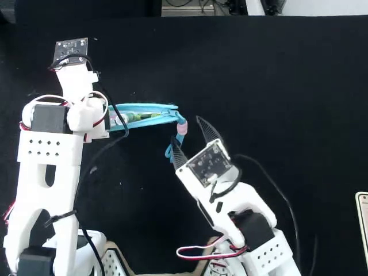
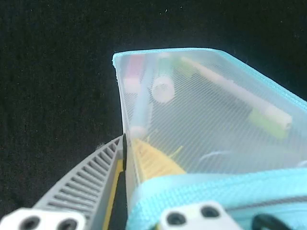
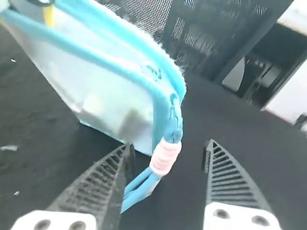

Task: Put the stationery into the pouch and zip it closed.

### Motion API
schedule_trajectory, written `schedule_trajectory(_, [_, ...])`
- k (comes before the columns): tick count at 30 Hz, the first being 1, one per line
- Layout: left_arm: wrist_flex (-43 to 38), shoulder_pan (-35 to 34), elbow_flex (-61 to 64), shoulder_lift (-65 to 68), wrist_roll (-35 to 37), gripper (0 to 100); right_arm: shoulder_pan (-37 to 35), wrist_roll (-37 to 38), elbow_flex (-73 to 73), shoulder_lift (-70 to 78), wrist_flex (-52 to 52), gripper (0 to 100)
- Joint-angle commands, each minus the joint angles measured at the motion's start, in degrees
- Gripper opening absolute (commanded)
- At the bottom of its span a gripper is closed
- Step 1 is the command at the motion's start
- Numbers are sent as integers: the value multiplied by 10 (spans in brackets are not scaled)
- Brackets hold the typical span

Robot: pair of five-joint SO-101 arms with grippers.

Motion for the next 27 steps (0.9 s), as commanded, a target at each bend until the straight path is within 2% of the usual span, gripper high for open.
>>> schedule_trajectory(1, [2,4,29,3,4,30,21,24,0,-11,-41,230])
schedule_trajectory(9, [2,3,29,3,4,30,20,28,-9,4,-92,229])
schedule_trajectory(15, [2,2,29,3,4,30,21,28,-19,112,-156,229])
schedule_trajectory(22, [2,0,29,3,4,30,21,32,-91,181,-74,229])
schedule_trajectory(25, [2,2,29,3,4,30,21,75,-100,172,-61,217])
schedule_trajectory(27, [2,3,29,3,4,30,20,91,-102,173,-67,174])
